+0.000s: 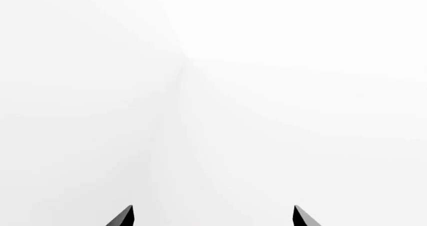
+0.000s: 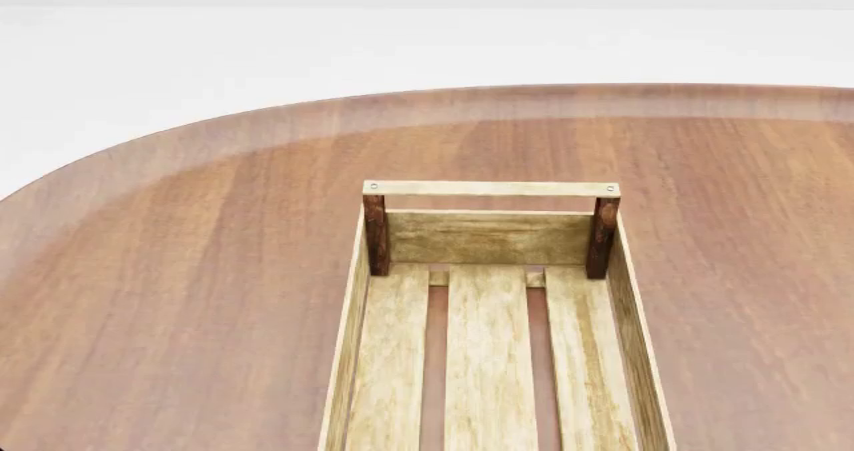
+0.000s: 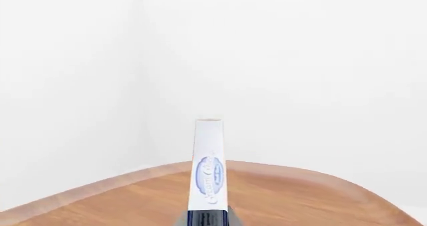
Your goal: Pick up the cream cheese and put it in the tray.
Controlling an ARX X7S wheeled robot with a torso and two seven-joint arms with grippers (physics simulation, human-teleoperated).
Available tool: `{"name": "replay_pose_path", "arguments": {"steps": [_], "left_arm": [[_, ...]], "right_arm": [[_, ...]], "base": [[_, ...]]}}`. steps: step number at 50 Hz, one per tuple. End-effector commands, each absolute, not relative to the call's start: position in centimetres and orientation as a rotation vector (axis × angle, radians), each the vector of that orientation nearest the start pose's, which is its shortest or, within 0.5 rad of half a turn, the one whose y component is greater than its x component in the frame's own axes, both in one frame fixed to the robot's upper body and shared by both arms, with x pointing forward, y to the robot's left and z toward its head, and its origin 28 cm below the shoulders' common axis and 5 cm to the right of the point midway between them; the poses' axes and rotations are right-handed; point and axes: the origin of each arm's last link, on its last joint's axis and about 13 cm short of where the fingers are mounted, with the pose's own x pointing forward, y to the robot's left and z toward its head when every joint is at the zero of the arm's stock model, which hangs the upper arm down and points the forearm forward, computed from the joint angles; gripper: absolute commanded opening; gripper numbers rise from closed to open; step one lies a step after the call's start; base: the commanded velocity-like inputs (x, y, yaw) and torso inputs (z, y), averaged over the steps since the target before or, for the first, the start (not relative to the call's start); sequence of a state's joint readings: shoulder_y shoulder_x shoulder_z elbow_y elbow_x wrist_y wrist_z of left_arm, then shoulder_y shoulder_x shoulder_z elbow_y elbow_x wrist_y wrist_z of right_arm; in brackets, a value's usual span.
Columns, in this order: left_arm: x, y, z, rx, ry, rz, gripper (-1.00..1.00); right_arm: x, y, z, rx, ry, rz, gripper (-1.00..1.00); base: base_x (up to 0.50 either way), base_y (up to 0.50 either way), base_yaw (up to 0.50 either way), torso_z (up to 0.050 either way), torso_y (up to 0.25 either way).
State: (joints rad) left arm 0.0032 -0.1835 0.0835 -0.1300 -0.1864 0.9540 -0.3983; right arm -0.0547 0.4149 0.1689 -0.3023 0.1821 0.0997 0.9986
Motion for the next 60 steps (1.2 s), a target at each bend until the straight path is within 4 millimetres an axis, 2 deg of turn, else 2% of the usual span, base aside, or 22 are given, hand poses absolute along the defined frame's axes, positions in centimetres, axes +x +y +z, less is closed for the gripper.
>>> {"name": "replay_pose_path", "arguments": {"steps": [1, 30, 60], "left_arm": [[20.1, 23.9, 5.1, -0.187, -0.792, 0.324, 1.00], [20.2, 23.8, 5.1, -0.182, -0.791, 0.322, 1.00], [20.1, 23.8, 5.0, -0.180, -0.794, 0.320, 1.00]], "right_arm": [[20.3, -20.6, 10.1, -0.219, -0.356, -1.026, -1.00], [21.0, -19.9, 11.8, -0.423, -0.384, -0.874, -1.00], [22.3, -19.8, 13.5, -0.549, -0.404, -0.730, -1.00]], "base": [[0.00, 0.00, 0.00, 0.000, 0.000], [0.00, 0.00, 0.00, 0.000, 0.000], [0.00, 0.00, 0.00, 0.001, 0.000]]}}
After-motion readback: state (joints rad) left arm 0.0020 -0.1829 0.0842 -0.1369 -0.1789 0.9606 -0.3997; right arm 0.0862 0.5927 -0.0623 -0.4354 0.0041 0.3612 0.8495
